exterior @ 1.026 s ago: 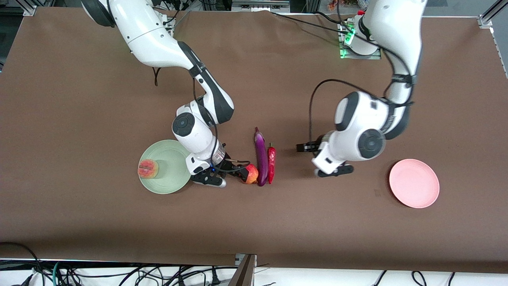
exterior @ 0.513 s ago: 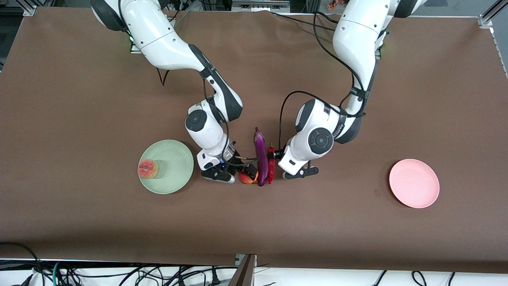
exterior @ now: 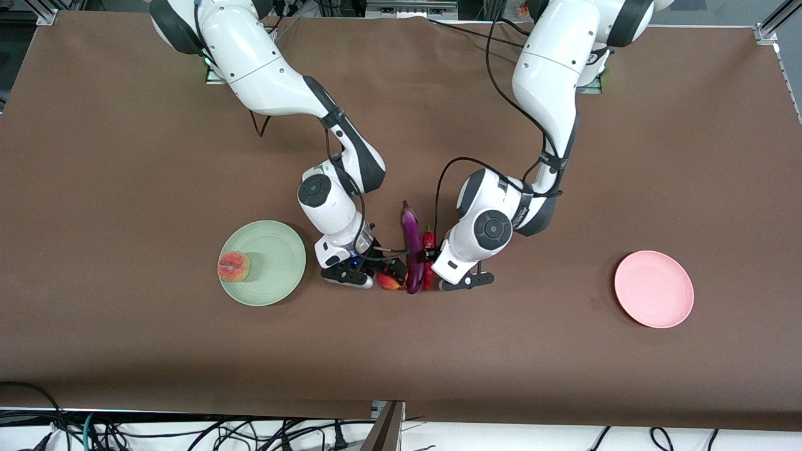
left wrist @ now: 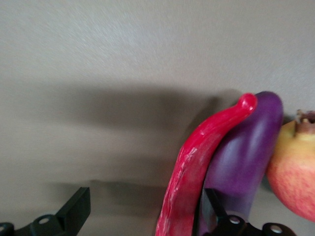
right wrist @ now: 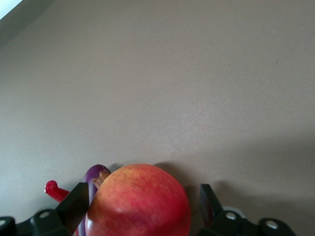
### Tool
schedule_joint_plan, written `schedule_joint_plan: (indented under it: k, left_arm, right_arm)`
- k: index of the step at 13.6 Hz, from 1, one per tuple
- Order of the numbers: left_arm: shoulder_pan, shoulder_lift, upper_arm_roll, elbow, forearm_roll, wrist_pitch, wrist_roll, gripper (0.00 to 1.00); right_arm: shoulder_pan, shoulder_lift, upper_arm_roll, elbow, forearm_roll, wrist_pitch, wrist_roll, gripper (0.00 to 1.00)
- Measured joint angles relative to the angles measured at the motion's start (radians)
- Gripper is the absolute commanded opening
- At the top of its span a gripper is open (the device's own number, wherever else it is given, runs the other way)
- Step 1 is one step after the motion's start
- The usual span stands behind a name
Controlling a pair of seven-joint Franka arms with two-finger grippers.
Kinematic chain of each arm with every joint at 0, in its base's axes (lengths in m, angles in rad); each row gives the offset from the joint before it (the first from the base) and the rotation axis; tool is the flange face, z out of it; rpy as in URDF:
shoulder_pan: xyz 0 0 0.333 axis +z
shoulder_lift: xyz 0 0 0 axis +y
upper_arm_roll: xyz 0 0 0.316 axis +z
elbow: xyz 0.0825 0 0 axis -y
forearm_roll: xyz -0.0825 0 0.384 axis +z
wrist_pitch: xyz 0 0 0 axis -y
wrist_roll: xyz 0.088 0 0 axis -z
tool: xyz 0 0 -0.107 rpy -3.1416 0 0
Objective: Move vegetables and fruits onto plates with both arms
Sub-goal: 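Grasp the pomegranate with the right gripper while the left grasps the chili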
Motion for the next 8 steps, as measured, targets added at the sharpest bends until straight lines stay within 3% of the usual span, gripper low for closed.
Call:
schedule_joint_plan:
  k: [1,2,6,8]
  left_arm:
    - [-0.008,0.009,0.0,0.0,0.0,0.007,-0.002,0.91]
    - [-0.014,0.015,0.0,0.001,0.0,0.013,-0.005,0.74]
    - [-0.019,0.017,0.004,0.006,0.0,0.017,-0.005,0.0]
    - [-0.019,0.017,0.009,0.01,0.002,0.017,0.006,0.0]
  right_arm:
    - [0.003,0.003,0.0,0.0,0.0,0.006,0.002,0.62]
    - [0.004,0.005,0.0,0.0,0.0,0.017,0.002,0.49]
    - [0.005,0.008,-0.001,0.0,0.0,0.04,0.003,0.46]
    - [0.003,0.008,-0.005,0.004,0.0,0.043,0.002,0.46]
